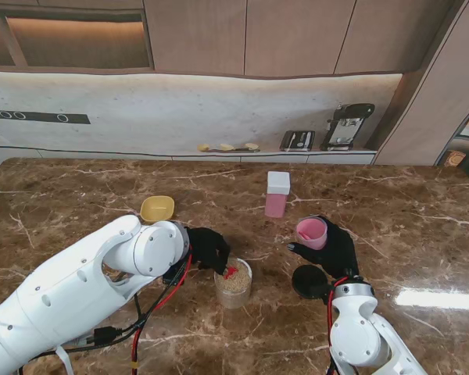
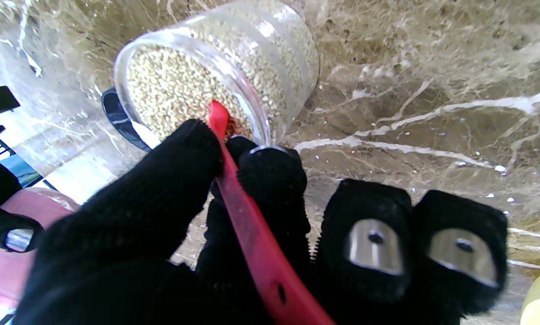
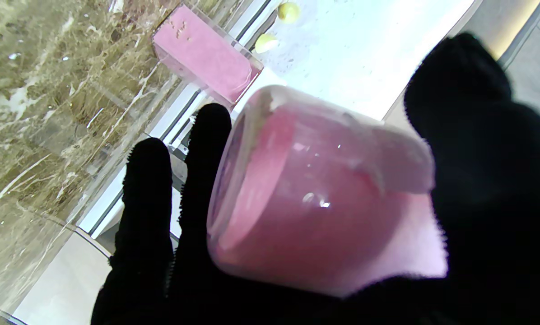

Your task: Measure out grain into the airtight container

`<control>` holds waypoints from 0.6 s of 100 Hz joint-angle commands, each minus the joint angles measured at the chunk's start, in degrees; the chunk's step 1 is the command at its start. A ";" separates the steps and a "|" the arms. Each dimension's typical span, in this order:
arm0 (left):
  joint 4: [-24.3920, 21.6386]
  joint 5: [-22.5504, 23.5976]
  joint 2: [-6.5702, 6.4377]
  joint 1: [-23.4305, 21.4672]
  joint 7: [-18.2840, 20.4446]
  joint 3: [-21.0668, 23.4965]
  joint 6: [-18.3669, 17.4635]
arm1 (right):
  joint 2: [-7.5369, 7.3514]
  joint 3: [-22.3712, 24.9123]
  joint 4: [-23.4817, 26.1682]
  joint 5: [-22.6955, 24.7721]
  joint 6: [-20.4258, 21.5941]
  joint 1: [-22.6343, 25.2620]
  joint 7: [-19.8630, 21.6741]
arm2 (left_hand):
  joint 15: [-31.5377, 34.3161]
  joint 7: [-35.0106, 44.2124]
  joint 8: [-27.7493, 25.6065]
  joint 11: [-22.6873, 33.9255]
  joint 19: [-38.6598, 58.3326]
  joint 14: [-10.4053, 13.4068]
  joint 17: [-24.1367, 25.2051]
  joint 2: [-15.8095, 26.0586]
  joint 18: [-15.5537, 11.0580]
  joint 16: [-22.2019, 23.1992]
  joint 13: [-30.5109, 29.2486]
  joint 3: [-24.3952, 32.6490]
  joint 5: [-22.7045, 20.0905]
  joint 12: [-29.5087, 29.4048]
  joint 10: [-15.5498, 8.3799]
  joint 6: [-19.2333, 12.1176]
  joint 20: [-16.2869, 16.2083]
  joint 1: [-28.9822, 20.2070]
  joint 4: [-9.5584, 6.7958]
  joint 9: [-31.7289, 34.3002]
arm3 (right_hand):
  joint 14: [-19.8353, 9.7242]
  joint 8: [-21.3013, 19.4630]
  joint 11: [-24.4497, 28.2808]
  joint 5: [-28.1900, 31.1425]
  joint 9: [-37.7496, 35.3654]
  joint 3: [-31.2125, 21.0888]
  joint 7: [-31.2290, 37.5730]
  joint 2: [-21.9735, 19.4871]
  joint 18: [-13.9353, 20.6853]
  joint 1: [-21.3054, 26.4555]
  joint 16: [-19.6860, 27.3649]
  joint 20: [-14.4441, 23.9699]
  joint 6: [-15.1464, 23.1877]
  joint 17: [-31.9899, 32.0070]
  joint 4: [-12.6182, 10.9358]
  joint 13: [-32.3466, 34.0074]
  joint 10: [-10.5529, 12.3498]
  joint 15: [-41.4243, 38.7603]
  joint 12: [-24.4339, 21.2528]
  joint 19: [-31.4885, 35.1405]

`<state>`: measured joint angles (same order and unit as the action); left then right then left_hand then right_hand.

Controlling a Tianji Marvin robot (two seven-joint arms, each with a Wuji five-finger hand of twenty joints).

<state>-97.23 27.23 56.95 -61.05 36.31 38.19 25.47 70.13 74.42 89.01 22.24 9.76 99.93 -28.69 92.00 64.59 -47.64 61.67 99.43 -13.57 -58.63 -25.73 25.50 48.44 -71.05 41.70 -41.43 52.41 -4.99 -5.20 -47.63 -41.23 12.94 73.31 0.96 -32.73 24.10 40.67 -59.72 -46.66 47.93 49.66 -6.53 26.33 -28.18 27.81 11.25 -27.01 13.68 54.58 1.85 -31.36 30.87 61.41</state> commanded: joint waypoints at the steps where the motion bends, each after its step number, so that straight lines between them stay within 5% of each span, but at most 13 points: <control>1: 0.78 -0.84 0.09 -0.68 -0.01 0.18 0.69 | 0.23 -0.15 -0.40 -0.43 -0.39 0.28 0.77 | 4.20 2.90 -0.32 1.04 7.73 -0.38 -2.41 2.44 0.09 -0.44 -1.62 0.95 -0.55 0.02 -3.64 -3.61 0.44 -2.44 -0.09 4.51 | -1.16 -0.05 0.13 3.78 0.20 -8.56 3.11 -11.38 0.34 1.48 -0.64 0.96 5.32 0.43 3.15 -1.39 1.69 0.38 -0.75 -1.00; 60: 1.71 -3.21 0.39 -3.57 -0.98 3.50 0.38 | 0.27 -0.35 -0.44 -0.73 -0.98 0.09 0.89 | 4.14 2.53 -1.15 0.92 7.70 -0.25 -2.41 2.95 0.04 -0.39 -1.62 -0.02 -0.47 0.68 -3.77 -4.49 0.32 -2.36 -0.15 4.38 | -1.20 -0.04 0.18 3.94 0.20 -8.60 3.21 -11.39 0.37 1.53 -0.66 1.03 5.25 0.90 3.12 -1.34 1.67 0.30 -0.75 -1.46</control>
<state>-96.50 24.29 57.45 -63.73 35.25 41.66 25.53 70.17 74.17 88.89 21.87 9.11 99.73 -28.64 92.00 64.81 -47.47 61.67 99.43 -13.57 -58.63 -25.70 25.50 48.44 -71.05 40.44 -41.41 52.40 -5.44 -6.32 -47.63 -41.28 12.99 73.31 0.95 -32.73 24.10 40.67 -59.72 -46.66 47.93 49.47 -6.53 25.85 -28.18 27.84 11.24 -26.71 13.68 54.57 1.85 -31.36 30.87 60.75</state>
